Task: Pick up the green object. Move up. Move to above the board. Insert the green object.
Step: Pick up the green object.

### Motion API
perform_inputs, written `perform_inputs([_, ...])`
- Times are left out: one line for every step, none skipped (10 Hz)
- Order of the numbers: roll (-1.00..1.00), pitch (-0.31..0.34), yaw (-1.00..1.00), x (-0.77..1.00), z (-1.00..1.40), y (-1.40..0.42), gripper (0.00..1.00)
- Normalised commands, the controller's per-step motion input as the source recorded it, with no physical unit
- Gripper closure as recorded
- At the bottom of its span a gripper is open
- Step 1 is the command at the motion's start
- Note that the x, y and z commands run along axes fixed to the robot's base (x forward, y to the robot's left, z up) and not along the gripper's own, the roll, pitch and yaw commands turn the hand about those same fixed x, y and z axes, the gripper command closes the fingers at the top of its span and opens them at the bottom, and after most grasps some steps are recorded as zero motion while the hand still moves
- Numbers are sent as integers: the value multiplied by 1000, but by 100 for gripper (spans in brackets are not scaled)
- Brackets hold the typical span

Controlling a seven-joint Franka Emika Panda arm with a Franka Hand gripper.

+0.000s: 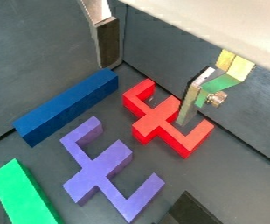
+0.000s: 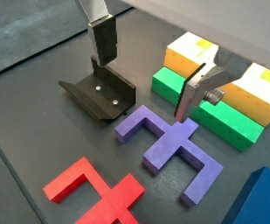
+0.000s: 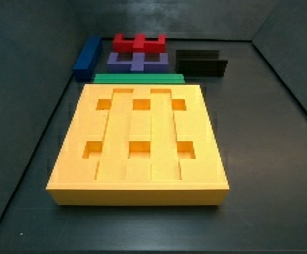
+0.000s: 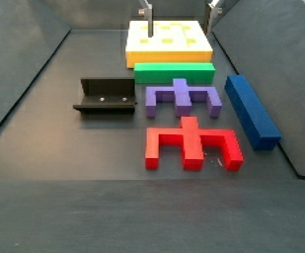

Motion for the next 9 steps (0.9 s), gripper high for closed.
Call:
perform_inputs([0,-10,0,-23,-14,0,0])
perform_inputs([0,0,-6,0,-26,0,0])
perform_inputs([0,0,-77,3,-49,-103,0])
perform_inputs([-29,0,-66,63,0,-83,0])
perform_inputs([-16,-41,-223,0,-14,-203,0])
perform_inputs([-16,-60,-343,0,-11,-151,0])
perform_inputs([-9,0,-431,114,-6,-89,0])
perform_inputs([0,0,-497,160,-46,-149,0])
perform_inputs([-27,-6,-751,197,-66,-177,0])
